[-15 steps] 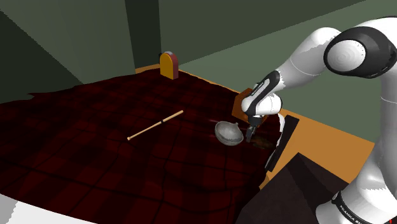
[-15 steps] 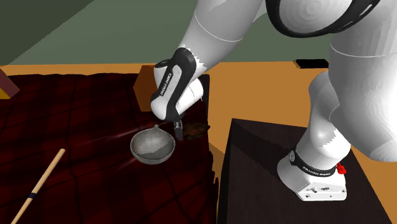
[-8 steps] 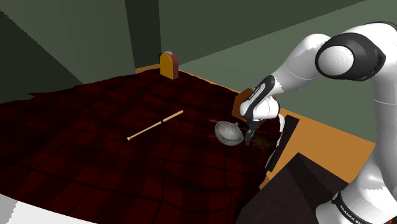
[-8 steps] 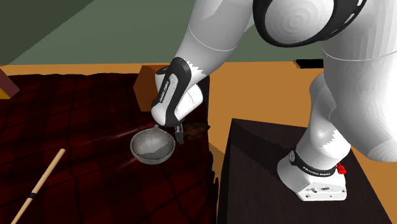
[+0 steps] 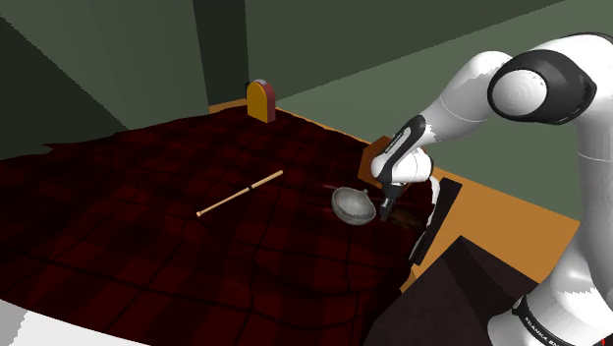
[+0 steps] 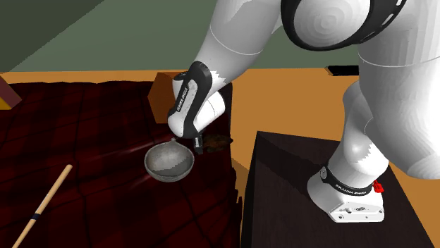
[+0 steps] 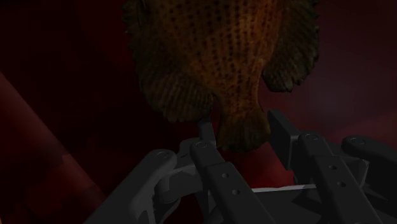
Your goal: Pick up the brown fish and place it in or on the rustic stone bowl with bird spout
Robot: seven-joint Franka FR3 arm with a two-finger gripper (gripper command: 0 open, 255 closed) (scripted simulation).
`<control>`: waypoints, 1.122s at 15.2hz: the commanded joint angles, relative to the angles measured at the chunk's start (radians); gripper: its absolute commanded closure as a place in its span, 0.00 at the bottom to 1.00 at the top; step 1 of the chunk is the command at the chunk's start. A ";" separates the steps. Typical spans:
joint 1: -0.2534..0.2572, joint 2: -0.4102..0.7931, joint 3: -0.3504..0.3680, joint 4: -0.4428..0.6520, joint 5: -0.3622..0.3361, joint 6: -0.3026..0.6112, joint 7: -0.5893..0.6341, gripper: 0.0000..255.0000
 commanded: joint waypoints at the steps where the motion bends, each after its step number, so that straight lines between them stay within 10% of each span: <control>1: 0.006 0.004 0.010 -0.007 0.002 -0.010 0.001 1.00; 17: 0.081 -0.142 -0.096 -0.036 -0.121 -0.118 0.081 1.00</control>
